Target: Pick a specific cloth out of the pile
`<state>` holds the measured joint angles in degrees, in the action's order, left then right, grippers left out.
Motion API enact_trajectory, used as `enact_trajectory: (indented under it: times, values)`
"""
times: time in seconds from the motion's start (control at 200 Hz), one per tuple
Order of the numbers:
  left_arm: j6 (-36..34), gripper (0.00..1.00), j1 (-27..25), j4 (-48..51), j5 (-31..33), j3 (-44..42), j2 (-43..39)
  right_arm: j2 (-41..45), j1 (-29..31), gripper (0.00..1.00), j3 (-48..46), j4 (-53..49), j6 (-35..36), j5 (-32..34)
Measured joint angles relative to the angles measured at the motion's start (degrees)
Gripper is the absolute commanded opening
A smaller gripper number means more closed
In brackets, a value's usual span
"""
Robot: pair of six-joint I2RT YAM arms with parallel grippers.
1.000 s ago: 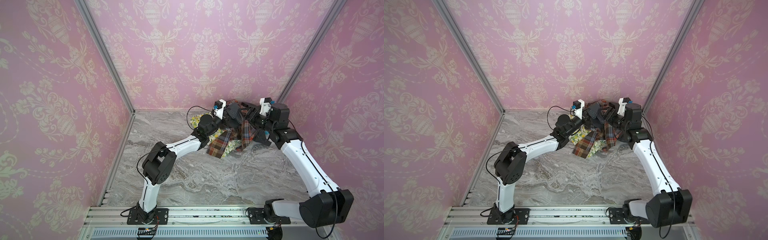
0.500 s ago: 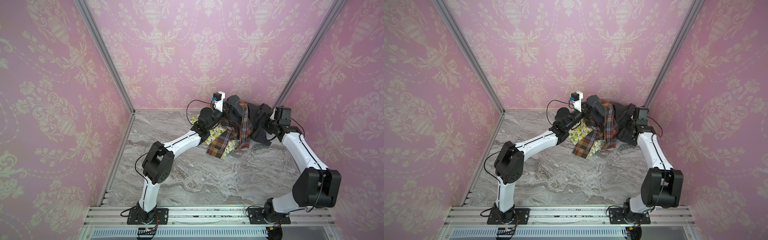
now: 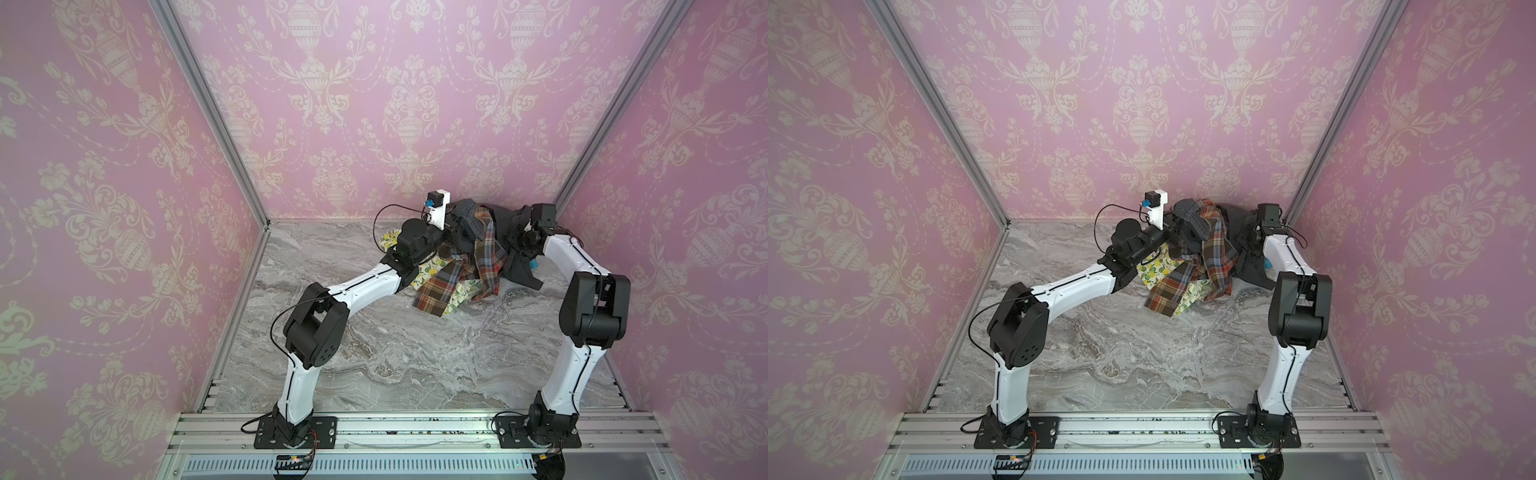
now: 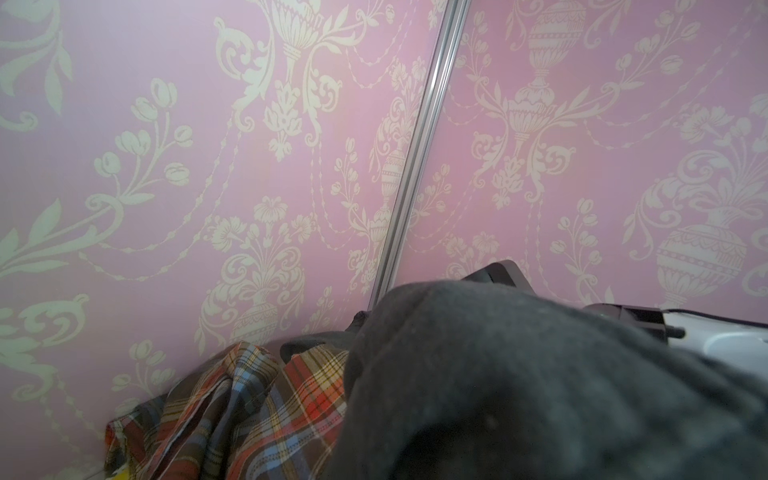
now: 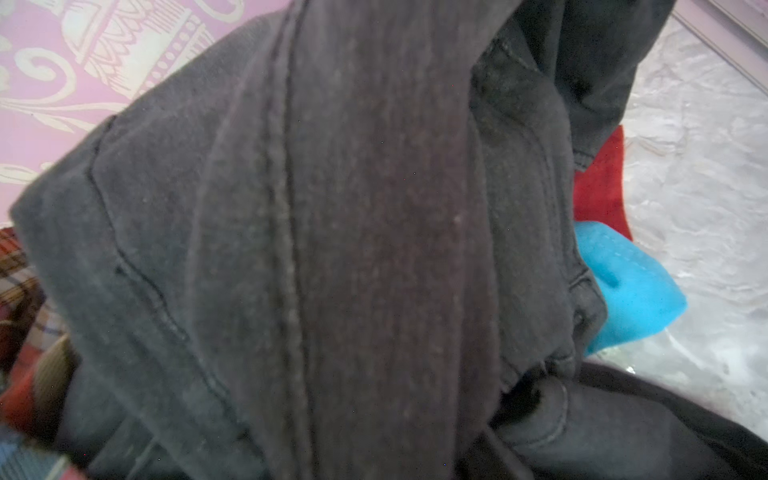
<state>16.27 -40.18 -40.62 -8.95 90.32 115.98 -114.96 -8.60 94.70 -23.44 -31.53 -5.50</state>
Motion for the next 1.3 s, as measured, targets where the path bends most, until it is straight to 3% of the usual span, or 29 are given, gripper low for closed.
enact_trajectory:
  times: [0.33,0.41,0.485,0.585,0.871,1.101,1.296]
  values:
    - [0.6,0.03,0.0,-0.2,0.1,-11.7,-4.3,13.7,0.0,0.00,1.6,2.6,1.1,0.5]
    - [0.2,0.30,0.0,0.0,0.2,-15.0,-5.7,17.7,0.2,0.00,3.1,5.3,1.1,-0.3]
    - [-0.6,0.75,0.0,0.9,0.4,-17.7,-7.1,20.2,0.9,0.00,5.3,7.2,1.1,-1.2]
    - [-2.0,0.99,0.0,3.3,0.8,-20.7,-9.4,22.0,2.8,0.00,9.3,8.1,1.0,-2.5]
    - [-5.3,0.99,4.6,8.9,2.8,-29.8,-20.0,22.2,11.0,0.00,21.2,4.2,1.7,-5.5]
    - [-5.0,0.99,12.0,13.4,6.2,-31.4,-26.0,21.5,12.5,0.00,27.6,-0.2,2.9,-5.9]
    - [-5.3,0.99,13.0,19.5,7.8,-30.9,-27.4,19.9,12.9,0.00,32.0,-3.1,3.3,-6.3]
